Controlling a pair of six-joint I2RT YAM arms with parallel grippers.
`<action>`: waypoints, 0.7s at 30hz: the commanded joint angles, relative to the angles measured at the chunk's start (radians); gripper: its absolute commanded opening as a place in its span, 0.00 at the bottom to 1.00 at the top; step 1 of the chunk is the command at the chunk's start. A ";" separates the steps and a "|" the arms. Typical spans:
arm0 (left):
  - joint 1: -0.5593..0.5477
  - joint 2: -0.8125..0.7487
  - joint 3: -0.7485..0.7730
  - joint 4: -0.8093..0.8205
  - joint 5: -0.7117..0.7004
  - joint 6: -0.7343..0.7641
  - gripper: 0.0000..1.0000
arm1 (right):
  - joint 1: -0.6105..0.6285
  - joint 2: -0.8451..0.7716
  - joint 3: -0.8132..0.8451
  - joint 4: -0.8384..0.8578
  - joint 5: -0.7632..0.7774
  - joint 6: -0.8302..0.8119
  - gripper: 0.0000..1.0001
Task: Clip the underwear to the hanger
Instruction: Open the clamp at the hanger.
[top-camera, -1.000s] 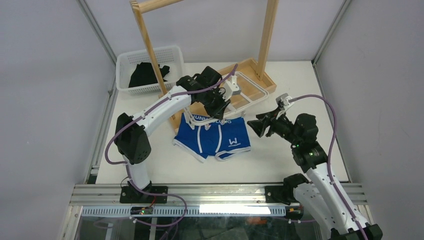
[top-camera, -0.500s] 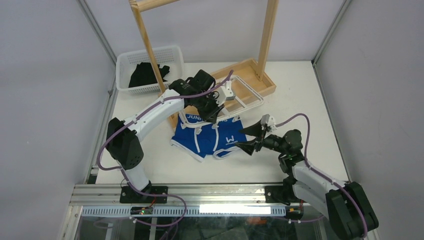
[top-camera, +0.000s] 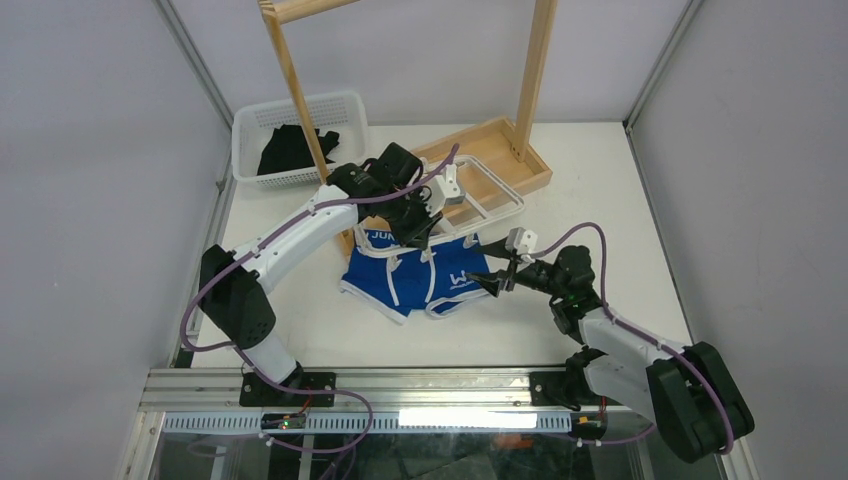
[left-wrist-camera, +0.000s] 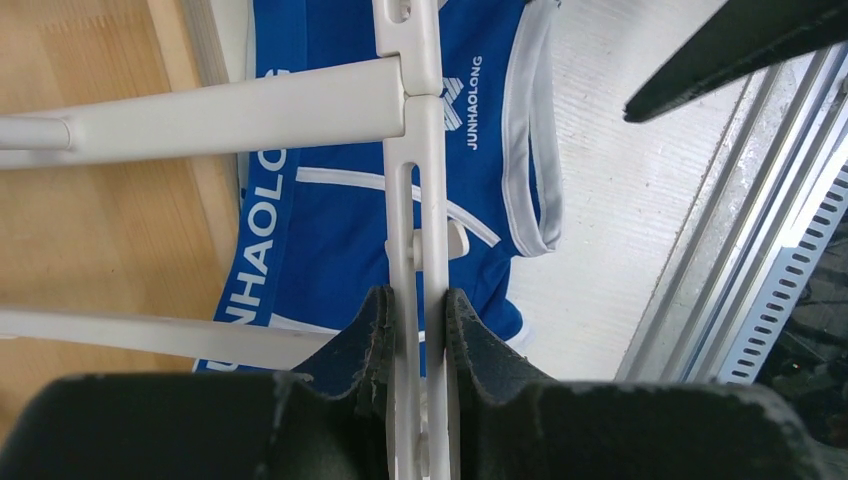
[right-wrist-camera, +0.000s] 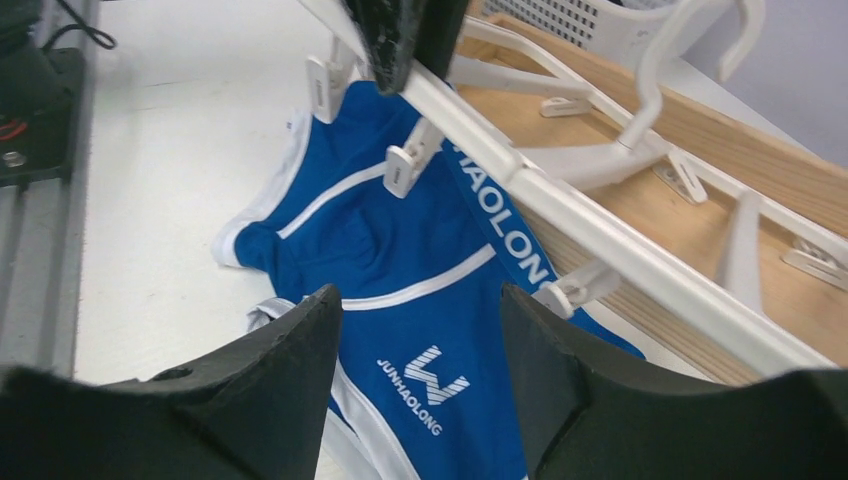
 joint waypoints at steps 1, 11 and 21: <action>0.009 -0.084 0.010 0.090 0.002 0.035 0.00 | 0.004 -0.032 0.012 -0.038 0.158 -0.026 0.60; 0.010 -0.097 -0.002 0.094 -0.005 0.037 0.00 | 0.004 -0.096 -0.010 -0.131 0.301 -0.042 0.69; 0.009 -0.117 -0.008 0.094 0.007 0.044 0.00 | 0.000 -0.006 0.087 -0.220 0.228 -0.142 0.70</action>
